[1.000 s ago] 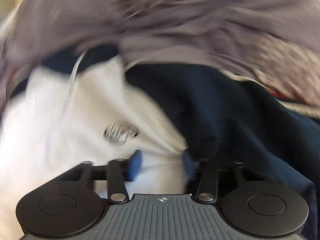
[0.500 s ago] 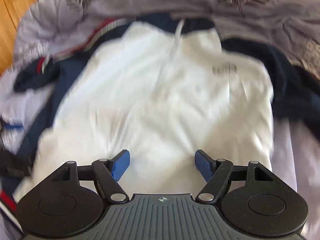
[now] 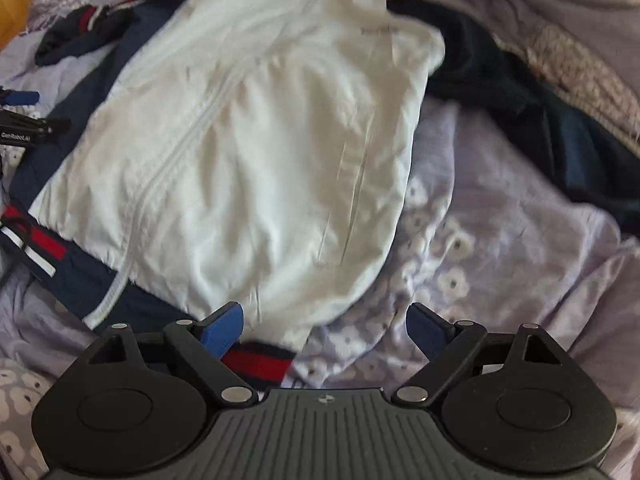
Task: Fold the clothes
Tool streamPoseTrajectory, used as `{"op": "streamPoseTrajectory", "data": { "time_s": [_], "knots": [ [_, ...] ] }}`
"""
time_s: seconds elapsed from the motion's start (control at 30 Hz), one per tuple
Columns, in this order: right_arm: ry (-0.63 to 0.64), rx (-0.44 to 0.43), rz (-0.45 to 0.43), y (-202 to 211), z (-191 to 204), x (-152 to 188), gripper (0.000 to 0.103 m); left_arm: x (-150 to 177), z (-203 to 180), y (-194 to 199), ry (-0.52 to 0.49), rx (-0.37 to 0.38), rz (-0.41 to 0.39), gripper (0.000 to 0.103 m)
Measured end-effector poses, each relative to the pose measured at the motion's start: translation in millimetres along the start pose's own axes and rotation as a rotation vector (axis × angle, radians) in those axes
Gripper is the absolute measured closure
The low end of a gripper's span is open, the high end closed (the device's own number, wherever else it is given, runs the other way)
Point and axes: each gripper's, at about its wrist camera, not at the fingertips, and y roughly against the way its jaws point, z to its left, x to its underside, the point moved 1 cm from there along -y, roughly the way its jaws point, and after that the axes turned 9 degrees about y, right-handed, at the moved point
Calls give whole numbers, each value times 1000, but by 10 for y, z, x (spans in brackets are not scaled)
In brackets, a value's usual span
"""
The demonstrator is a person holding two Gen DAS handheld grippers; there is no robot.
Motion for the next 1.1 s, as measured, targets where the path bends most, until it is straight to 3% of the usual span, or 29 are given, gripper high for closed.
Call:
{"op": "streamPoseTrajectory", "data": {
  "time_s": [0.1,0.2,0.23,0.4,0.57,0.67,0.8,0.93,1.0,1.1],
  "knots": [
    [4,-2,-149,140,83,-263,14,-96,-64,126,44,77,-14,0],
    [-44,-65,-212,-3,215,-404,14,-159,-193,199,54,138,-20,0],
    [-60,-85,-205,-101,264,-411,14,-164,-264,194,42,148,-18,0],
    [-111,-173,-1,-630,333,6,13,-16,-561,4,-57,127,29,0],
    [-105,-152,-13,-468,310,131,13,340,-563,-300,-79,137,156,0],
    [-99,-119,-16,-336,303,79,14,292,-557,-231,-93,131,148,0],
    [-89,-86,-84,-138,252,-55,14,166,-529,-105,-74,173,133,0],
    [-48,-73,-139,-153,282,-179,14,448,-567,-176,-196,144,196,0],
    [-71,-108,-84,-331,298,-149,13,533,-586,-144,-239,130,195,0],
    [-76,-140,79,-644,337,68,8,579,-611,-56,-277,115,186,0]
  ]
}}
